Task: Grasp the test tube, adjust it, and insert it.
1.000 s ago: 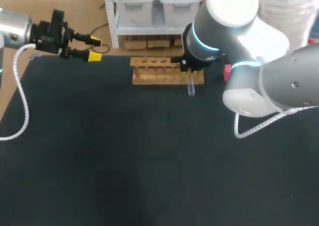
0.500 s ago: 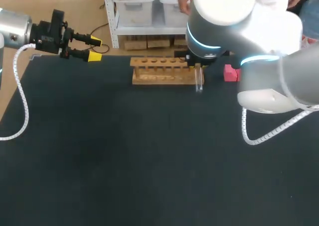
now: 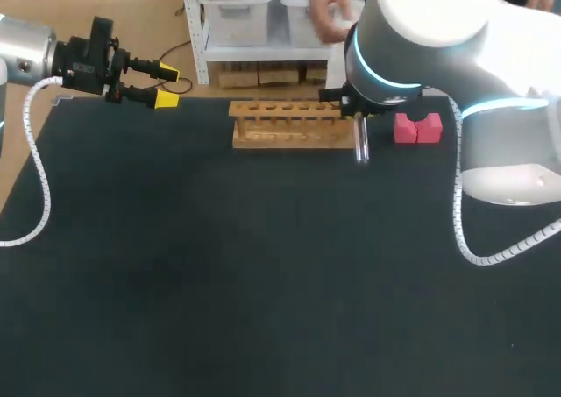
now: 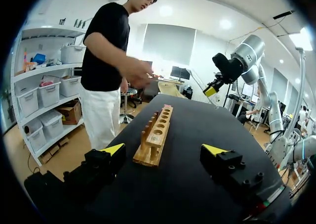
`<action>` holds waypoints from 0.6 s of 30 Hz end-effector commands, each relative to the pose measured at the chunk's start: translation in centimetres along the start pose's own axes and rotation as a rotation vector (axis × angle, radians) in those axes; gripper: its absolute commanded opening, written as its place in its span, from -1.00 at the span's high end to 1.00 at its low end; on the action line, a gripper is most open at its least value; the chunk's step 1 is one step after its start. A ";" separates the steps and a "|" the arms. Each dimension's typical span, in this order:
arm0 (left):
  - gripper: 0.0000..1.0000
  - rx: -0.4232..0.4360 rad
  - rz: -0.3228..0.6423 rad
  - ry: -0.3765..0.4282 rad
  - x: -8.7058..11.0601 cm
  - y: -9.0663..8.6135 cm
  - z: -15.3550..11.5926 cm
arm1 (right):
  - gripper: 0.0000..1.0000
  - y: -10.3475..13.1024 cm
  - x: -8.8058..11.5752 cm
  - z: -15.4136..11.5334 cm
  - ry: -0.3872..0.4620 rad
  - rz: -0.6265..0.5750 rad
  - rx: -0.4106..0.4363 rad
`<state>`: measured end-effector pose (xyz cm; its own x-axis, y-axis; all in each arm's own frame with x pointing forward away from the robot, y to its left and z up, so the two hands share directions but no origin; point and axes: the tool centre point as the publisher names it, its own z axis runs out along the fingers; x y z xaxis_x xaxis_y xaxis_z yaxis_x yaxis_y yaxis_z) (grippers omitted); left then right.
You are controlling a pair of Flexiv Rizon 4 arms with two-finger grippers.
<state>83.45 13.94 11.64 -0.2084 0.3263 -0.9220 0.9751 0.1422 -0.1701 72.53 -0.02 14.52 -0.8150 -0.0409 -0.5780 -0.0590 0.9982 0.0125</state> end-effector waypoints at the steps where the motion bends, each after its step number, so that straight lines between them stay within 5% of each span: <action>1: -1.00 0.001 0.002 -0.001 0.1 0.1 0.0 | 1.00 -0.2 0.3 -0.1 -0.014 0.002 -0.002; 18: -1.00 0.001 0.002 -0.001 0.1 0.1 0.0 | 1.00 -0.2 0.3 -0.1 -0.014 0.002 -0.002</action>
<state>83.45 13.94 11.64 -0.2084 0.3263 -0.9220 0.9751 0.1422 -0.1701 72.35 -0.18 14.42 -0.8104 -0.0401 -0.5845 -0.0601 0.9981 0.0149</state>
